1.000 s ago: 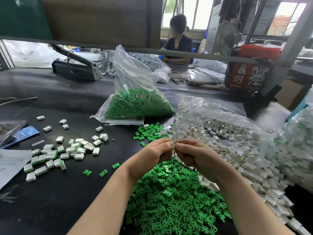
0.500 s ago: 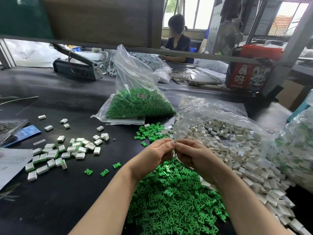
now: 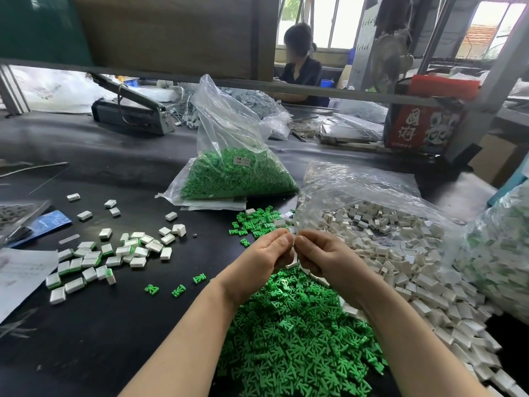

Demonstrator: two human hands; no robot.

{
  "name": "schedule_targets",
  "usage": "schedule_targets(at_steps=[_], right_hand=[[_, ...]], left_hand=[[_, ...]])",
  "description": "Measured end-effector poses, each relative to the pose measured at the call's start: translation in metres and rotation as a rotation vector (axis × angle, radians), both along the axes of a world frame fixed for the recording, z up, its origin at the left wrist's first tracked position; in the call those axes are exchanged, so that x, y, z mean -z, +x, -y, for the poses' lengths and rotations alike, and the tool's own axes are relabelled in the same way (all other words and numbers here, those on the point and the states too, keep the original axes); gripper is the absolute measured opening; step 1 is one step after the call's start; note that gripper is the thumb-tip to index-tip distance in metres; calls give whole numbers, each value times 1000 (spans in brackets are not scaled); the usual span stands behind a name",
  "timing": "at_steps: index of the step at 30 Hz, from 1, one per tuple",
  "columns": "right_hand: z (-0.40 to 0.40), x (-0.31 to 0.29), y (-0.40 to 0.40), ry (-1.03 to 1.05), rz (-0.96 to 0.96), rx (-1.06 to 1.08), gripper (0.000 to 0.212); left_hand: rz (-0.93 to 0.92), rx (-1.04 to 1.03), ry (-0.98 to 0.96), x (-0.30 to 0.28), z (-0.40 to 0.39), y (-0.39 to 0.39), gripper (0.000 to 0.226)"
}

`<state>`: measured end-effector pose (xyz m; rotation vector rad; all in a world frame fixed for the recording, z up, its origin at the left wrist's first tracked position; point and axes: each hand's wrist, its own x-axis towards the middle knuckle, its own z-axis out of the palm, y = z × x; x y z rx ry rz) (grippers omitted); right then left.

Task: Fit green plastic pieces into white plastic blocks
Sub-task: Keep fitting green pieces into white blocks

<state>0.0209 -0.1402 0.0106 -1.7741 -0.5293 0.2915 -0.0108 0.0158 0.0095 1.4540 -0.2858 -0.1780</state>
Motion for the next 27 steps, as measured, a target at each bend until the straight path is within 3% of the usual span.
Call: schedule_targets(at_steps=[5, 18, 27], right_hand=[[-5, 0, 2, -12, 70, 30, 27], [-11, 5, 1, 191, 65, 172, 36], [-11, 15, 0, -56, 336, 277, 34]], left_hand=[[-2, -47, -24, 0, 1, 2, 29], [109, -161, -71, 8, 17, 6, 29], [43, -213, -136, 13, 27, 6, 23]])
